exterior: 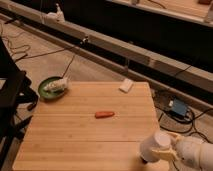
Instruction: Place the ceramic cup over the eraser
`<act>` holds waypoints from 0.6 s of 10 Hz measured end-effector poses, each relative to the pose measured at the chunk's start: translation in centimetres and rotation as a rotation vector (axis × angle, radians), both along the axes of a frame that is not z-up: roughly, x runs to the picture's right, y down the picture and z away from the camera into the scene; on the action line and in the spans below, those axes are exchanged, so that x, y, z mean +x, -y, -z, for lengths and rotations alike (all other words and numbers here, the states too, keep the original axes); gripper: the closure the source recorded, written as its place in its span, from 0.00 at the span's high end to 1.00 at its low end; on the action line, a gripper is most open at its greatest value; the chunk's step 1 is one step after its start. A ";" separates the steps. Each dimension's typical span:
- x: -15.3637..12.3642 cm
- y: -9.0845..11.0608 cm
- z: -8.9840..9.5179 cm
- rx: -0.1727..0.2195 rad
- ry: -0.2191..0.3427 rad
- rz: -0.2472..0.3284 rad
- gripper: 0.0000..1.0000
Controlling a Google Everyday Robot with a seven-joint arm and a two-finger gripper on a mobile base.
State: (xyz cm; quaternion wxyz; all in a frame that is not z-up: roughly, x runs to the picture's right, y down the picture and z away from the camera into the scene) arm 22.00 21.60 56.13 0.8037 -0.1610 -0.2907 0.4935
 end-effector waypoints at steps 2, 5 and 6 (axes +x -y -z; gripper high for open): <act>-0.5 -0.9 -1.1 -0.018 0.019 -0.007 0.00; -0.3 -1.5 -2.3 -0.027 0.030 -0.017 0.20; -0.1 -1.5 -2.7 -0.029 0.032 -0.021 0.31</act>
